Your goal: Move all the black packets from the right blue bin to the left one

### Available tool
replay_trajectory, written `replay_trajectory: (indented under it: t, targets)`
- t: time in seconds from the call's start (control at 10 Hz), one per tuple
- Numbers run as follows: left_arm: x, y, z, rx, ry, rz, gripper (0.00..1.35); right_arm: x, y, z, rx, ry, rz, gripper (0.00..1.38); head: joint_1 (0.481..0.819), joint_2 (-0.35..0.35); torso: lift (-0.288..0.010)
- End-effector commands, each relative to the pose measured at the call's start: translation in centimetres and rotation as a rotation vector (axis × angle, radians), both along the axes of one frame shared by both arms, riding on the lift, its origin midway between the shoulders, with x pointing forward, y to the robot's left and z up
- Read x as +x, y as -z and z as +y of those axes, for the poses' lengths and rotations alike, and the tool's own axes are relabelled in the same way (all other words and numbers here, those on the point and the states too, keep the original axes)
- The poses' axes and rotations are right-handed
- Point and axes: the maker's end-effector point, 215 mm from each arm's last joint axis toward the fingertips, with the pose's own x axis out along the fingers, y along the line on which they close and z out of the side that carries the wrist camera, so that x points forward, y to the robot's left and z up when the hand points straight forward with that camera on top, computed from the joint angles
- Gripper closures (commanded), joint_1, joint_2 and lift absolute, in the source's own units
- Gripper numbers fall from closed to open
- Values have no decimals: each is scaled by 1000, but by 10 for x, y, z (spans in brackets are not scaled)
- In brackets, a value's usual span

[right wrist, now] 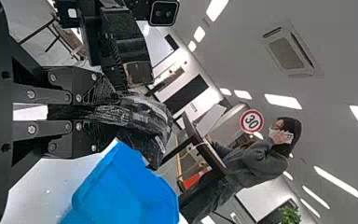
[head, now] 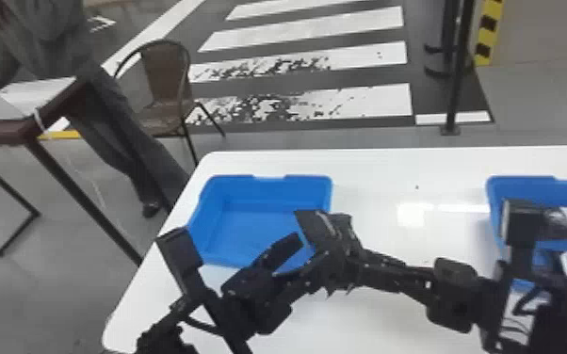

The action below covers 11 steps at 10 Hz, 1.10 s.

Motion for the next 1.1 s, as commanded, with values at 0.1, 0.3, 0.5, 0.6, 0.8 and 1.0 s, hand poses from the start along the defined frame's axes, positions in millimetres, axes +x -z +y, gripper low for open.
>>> replay_trajectory:
  t: [0.1, 0.3, 0.5, 0.6, 0.8, 1.0]
  targets:
    - [-1, -5, -11, -29, 24, -5, 197, -11, 4, 14, 11, -37, 26, 1053, 695, 311, -140]
    - [2, -10, -7, -15, 5, -35, 774, -12, 4, 14, 19, -41, 37, 1053, 695, 315, -140]
    - [5, -8, -3, 35, -5, -44, 1222, -12, 6, 13, 24, -38, 47, 1053, 695, 321, -140]
    - [5, -8, -4, 39, -5, -47, 1222, -12, 6, 13, 29, -36, 52, 1053, 695, 324, -140]
    - [4, -6, -6, 39, -1, -40, 1223, -5, 1, 11, 49, -19, 49, 1053, 695, 321, -140]
    - [4, -8, -6, 37, 0, -44, 1223, 8, -7, 10, 64, 3, 26, 1052, 695, 314, -140]
